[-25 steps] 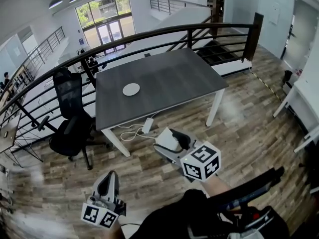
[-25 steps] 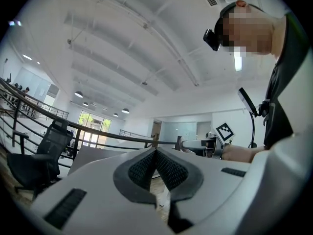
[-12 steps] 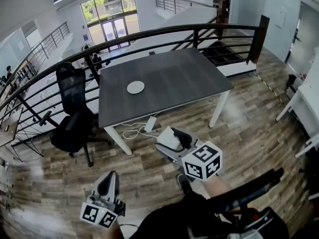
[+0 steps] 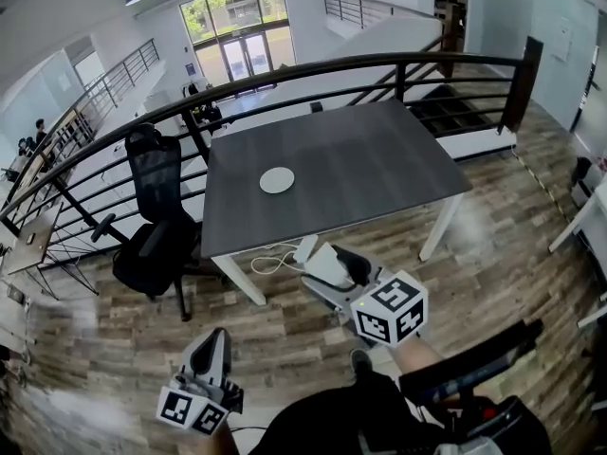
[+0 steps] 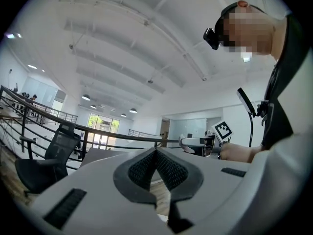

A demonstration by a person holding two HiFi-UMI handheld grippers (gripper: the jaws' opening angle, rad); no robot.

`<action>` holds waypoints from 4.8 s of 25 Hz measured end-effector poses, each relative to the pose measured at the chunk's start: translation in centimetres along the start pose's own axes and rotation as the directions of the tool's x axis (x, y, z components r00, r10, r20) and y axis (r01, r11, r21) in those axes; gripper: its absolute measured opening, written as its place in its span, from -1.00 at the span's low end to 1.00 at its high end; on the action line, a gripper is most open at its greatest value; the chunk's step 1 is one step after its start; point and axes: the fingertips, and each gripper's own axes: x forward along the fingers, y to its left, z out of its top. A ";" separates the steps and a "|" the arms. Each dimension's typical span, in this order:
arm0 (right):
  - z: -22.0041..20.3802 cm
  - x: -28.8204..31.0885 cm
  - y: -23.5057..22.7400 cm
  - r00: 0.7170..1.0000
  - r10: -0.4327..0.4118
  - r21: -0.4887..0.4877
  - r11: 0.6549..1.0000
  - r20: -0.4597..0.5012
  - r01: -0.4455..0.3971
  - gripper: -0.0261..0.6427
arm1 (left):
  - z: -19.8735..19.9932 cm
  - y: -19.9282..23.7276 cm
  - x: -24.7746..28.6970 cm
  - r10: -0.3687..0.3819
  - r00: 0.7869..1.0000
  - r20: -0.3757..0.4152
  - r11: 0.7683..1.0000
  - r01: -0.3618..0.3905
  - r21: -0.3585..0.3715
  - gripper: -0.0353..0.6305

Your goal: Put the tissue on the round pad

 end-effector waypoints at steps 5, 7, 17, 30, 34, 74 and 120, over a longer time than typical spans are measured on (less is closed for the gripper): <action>0.8 1.8 -3.9 1.000 0.014 0.007 1.000 0.002 -0.014 0.06 | 0.1 0.6 4.1 0.025 1.000 -0.013 1.000 -0.025 0.011 -0.88; 0.9 2.3 -5.7 1.000 0.019 0.015 1.000 0.001 -0.019 0.06 | -0.1 0.6 5.8 0.036 0.999 -0.022 0.999 -0.036 0.011 -0.88; 1.8 3.8 -13.8 0.999 0.037 0.045 0.998 0.001 -0.037 0.06 | 0.1 0.2 13.6 0.072 0.997 -0.037 0.997 -0.071 0.036 -0.88; 2.6 4.9 -21.3 0.996 0.091 0.036 0.995 -0.008 -0.090 0.06 | -1.2 -1.2 21.3 0.116 0.992 -0.041 0.992 -0.114 0.046 -0.88; 2.5 4.8 -22.6 0.995 0.095 0.041 0.995 -0.007 -0.095 0.06 | -1.7 -1.9 22.6 0.116 0.992 -0.057 0.992 -0.113 0.048 -0.88; 5.9 22.1 -19.6 0.997 -0.071 -0.001 0.997 -0.017 0.071 0.06 | 2.1 18.8 26.2 -0.067 0.998 -0.024 0.998 0.066 -0.007 -0.88; 7.4 39.8 -32.8 0.995 0.007 0.012 1.000 -0.103 -0.006 0.06 | 5.7 28.1 37.4 0.102 0.995 -0.017 0.995 -0.101 0.026 -0.88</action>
